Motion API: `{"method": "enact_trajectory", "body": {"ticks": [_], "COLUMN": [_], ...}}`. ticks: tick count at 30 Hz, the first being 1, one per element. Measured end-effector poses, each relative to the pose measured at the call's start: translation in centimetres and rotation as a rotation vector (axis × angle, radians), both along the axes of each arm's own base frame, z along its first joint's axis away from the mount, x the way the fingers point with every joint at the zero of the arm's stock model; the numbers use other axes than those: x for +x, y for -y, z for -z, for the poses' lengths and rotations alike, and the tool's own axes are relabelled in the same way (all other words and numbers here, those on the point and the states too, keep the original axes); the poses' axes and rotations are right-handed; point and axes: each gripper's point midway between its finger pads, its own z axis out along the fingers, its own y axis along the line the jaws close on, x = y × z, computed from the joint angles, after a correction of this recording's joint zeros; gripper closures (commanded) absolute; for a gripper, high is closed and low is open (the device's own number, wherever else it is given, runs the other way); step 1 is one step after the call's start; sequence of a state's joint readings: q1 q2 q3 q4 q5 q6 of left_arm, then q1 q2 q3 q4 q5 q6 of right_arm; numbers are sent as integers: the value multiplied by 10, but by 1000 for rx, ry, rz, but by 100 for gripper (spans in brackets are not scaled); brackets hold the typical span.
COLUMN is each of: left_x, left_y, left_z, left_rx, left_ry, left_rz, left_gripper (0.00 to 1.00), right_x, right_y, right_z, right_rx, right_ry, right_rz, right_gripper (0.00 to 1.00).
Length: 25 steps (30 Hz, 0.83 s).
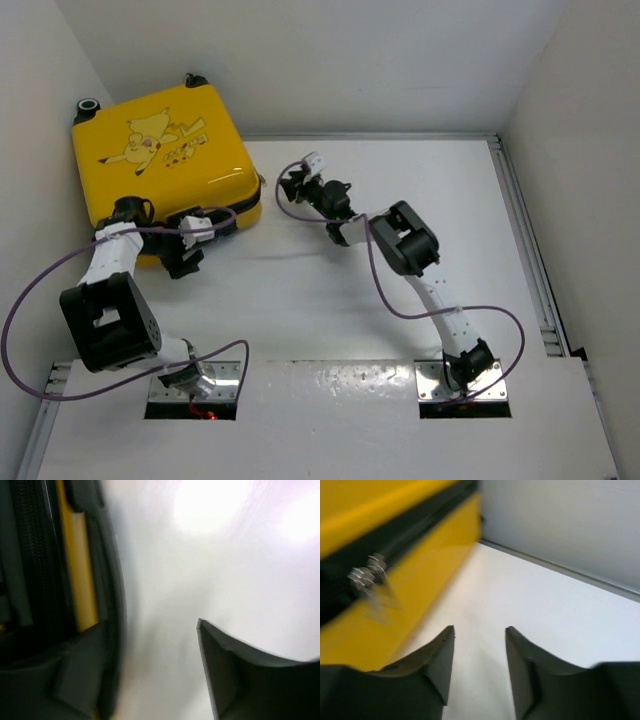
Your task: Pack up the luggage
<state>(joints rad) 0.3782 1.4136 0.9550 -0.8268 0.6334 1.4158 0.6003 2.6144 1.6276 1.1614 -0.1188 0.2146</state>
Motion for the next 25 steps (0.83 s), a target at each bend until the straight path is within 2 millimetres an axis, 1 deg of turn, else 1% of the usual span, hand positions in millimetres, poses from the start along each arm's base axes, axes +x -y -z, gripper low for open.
{"method": "enact_trajectory", "body": {"ticks": [1, 2, 3, 4, 6, 8, 9, 10, 11, 12, 14, 16, 17, 20, 21, 24, 25], "left_x": [-7, -10, -9, -3, 7, 21, 30, 38, 45, 49, 52, 51, 49, 45, 43, 37, 36], "left_y": [5, 9, 15, 22, 38, 57, 65, 71, 75, 78, 81, 79, 78, 69, 65, 53, 50], "left_z": [-3, -8, -18, -33, -65, -104, -125, -143, -162, -177, -198, -204, -205, -200, -196, -182, -179], "left_rx": [-29, -52, -79, -105, -159, -219, -240, -265, -295, -321, -366, -395, -410, -431, -440, -446, -448], "left_ry": [-37, -61, -64, -54, -31, 34, 80, 117, 153, 179, 203, 197, 187, 168, 158, 134, 128], "left_rz": [-24, -53, -75, -100, -155, -183, -199, -214, -242, -273, -349, -425, -467, -583, -626, -736, -767], "left_gripper": [3, 0, 0, 0, 0, 0, 0, 0, 0, 0, 0, 0, 0, 0, 0, 0, 0], "right_x": [0, -1, -3, -4, -13, -27, -35, -44, -52, -61, -80, -94, -100, -125, -133, -169, -180], "right_y": [19, 40, 59, 81, 117, 138, 144, 149, 155, 159, 173, 194, 207, 246, 264, 306, 317], "right_z": [0, -3, -9, -21, -50, -90, -111, -134, -152, -168, -199, -211, -211, -198, -192, -174, -171], "right_rx": [-17, -31, -43, -60, -76, -81, -80, -72, -77, -85, -100, -134, -154, -216, -224, -241, -243], "right_ry": [-23, -41, -52, -55, -51, -38, -31, -26, -37, -50, -87, -140, -176, -308, -345, -445, -470], "right_rz": [36, 73, 102, 140, 197, 222, 225, 225, 223, 217, 203, 213, 225, 263, 288, 346, 369], "right_gripper": [44, 39, 35, 29, 24, 16, 3, 0, 0, 0, 0, 0, 0, 0, 0, 0, 0]}}
